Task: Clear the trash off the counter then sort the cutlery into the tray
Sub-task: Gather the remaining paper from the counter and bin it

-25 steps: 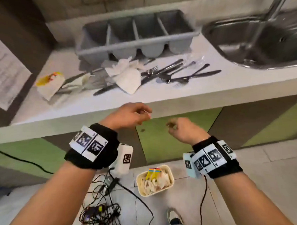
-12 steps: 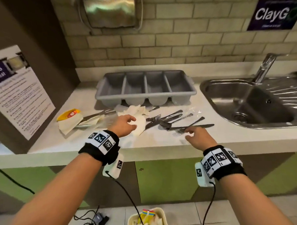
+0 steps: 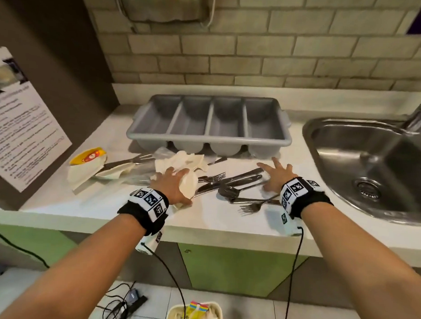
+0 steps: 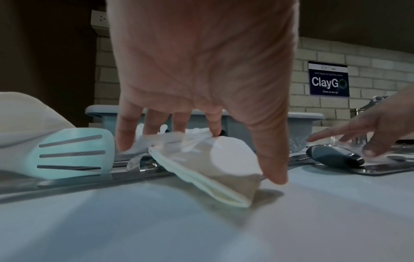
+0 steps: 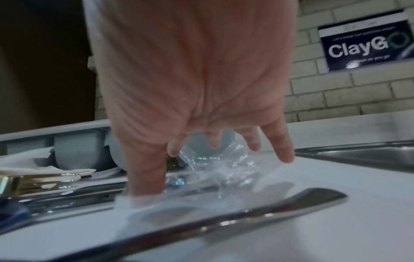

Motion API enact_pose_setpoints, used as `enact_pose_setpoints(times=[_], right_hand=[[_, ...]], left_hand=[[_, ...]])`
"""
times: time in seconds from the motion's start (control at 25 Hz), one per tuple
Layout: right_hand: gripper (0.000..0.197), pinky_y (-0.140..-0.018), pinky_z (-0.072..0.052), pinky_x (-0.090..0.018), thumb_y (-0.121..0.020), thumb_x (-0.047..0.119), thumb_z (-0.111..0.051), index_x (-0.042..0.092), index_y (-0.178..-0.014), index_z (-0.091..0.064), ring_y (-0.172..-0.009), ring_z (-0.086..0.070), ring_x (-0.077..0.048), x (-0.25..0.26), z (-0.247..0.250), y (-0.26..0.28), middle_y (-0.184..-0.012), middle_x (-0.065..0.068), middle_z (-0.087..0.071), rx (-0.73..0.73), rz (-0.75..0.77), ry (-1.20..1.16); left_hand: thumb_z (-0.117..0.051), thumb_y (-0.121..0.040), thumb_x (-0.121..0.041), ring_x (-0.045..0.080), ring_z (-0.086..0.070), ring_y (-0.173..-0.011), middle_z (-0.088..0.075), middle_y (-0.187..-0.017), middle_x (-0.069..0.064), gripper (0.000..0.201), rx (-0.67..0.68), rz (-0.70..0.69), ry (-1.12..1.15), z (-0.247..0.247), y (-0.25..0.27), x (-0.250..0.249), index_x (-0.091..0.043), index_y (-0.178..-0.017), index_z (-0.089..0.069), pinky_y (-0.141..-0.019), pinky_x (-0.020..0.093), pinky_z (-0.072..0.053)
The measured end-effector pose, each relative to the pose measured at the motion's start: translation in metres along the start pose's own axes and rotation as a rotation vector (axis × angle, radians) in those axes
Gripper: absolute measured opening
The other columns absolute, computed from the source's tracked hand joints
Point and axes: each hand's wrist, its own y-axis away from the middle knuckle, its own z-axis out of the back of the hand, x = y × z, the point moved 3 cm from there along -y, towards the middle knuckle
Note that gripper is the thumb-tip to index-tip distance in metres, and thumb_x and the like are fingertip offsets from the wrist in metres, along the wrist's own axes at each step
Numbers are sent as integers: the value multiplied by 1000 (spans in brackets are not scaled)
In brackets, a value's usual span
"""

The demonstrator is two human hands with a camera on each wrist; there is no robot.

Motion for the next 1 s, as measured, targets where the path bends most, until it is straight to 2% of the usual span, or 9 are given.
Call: enact_pose_setpoints(times=[0.08, 0.12, 0.28, 0.36, 0.48, 0.6, 0.76, 0.92, 1.0], right_hand=[[76, -114, -23, -54, -84, 28, -59, 42, -144, -16, -141, -7, -48, 0, -3, -12, -160, -2, -1, 60, 18, 31], [75, -114, -23, -52, -83, 28, -60, 39, -144, -19, -139, -13, -48, 0, -3, -18, -159, -5, -8, 62, 34, 42], [46, -106, -33, -42, -83, 19, -62, 19, -127, -51, -119, -47, -35, 0, 1, -28, -131, -12, -51, -68, 85, 33], [33, -104, -34, -41, -85, 14, -59, 9, -118, -57, -117, -51, -33, -1, 6, -31, -125, -15, -57, -112, 65, 5], [29, -103, -38, -41, -91, 4, -44, 0, -118, -55, -119, -51, -35, -2, 15, -28, -124, -19, -59, -195, 24, -24], [33, -97, -42, -43, -89, -1, -38, 3, -116, -57, -116, -49, -37, -1, 27, -15, -119, -21, -61, -294, 8, -61], [41, -92, -47, -47, -88, -3, -39, 12, -124, -49, -106, -56, -40, 16, 50, 13, -112, -21, -63, -395, 147, -159], [42, -85, -50, -47, -91, 7, -43, 12, -132, -36, -100, -59, -41, 50, 68, 36, -105, -25, -64, -411, 341, -297], [44, -88, -51, -47, -93, 13, -43, 18, -136, -34, -104, -58, -38, 69, 68, 41, -112, -22, -62, -386, 419, -330]], left_hand=[[-78, -63, -47, 37, -26, -139, -18, -156, 5, 107, 5, 0, 1, -3, -5, 2, -37, -146, -11, -112, 55, -29], [-78, -63, -45, 36, -28, -138, -19, -156, 5, 108, 1, 1, 15, -5, -9, 3, -37, -146, -11, -111, 53, -31], [-78, -61, -42, 36, -28, -138, -18, -156, 5, 111, -1, 11, -24, -11, -12, 3, -36, -146, -7, -108, 51, -36], [-79, -61, -40, 37, -28, -138, -18, -155, 6, 114, 13, 21, -16, -10, -13, 1, -33, -147, -4, -107, 51, -37], [-74, -66, -39, 41, -25, -139, -17, -155, 8, 109, 41, 33, -47, -8, -12, -4, -28, -148, -3, -108, 51, -36], [-58, -80, -37, 42, -24, -139, -18, -155, 10, 84, 6, 36, -21, -6, -10, -12, -21, -148, -10, -110, 50, -34], [-45, -88, -17, 34, -47, -124, -45, -143, 7, 52, -172, -43, -15, -2, -6, -17, -21, -140, -36, -97, 44, -46], [-41, -93, -11, 32, -60, -111, -63, -127, 8, 44, -310, -48, 19, 10, -1, -17, -29, -133, -48, -87, 40, -51], [-40, -94, -13, 32, -61, -108, -65, -123, 9, 41, -339, -62, 27, 16, 0, -13, -30, -131, -50, -84, 40, -51]])
